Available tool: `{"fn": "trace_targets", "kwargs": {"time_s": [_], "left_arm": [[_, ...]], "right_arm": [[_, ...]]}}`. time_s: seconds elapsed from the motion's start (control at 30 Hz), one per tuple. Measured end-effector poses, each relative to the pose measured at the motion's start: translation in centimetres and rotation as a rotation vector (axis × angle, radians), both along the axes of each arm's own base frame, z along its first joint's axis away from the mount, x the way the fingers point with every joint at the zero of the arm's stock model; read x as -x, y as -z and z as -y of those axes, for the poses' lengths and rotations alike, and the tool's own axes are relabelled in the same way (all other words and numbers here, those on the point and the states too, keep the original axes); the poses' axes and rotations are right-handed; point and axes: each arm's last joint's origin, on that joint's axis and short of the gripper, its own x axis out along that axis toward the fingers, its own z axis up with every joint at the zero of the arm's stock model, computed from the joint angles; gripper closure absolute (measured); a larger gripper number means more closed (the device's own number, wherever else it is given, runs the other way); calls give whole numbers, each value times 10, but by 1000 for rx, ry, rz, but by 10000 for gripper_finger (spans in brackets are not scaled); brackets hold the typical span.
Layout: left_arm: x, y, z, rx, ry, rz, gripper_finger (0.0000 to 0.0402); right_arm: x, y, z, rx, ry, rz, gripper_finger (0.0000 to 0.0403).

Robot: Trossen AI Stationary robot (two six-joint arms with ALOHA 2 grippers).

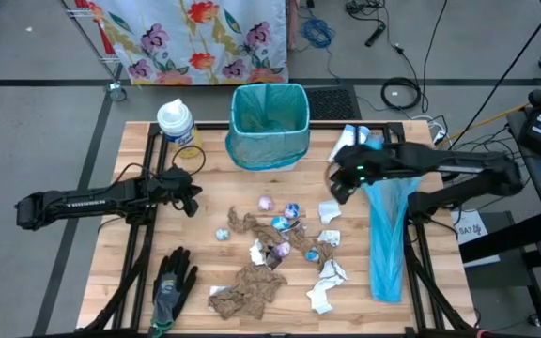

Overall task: Place trash/remove bag and relplace
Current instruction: Put the blue-pink bag into the white trash bin

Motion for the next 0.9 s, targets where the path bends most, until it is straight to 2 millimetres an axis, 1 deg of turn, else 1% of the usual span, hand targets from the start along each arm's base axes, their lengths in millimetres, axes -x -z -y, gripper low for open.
{"fn": "trace_targets", "kwargs": {"time_s": [0.1, 0.2, 0.3, 0.4, 0.57, 0.67, 0.77, 0.9], "left_arm": [[0, 0, 0, 0, 0, -1, 375], [0, 0, 0, 0, 1, -1, 375], [0, 0, 0, 0, 0, 0, 375], [0, 0, 0, 0, 0, 0, 375], [0, 0, 0, 0, 0, 0, 375], [0, 0, 0, 0, 0, 0, 375], [0, 0, 0, 0, 0, -1, 375], [0, 0, 0, 0, 0, -1, 375]], "right_arm": [[-18, 16, 1, -18, -6, -81, 401], [-33, 35, 1, -73, -38, -159, 388], [-47, 55, 1, -124, -78, -225, 361], [-61, 71, 2, -152, -93, -254, 324], [-82, 91, 4, -143, -107, -224, 265], [-94, 99, 5, -119, -141, -182, 241], [-104, 107, 6, -93, -175, -145, 228], [-115, 119, 7, -87, -180, -130, 225]]}}
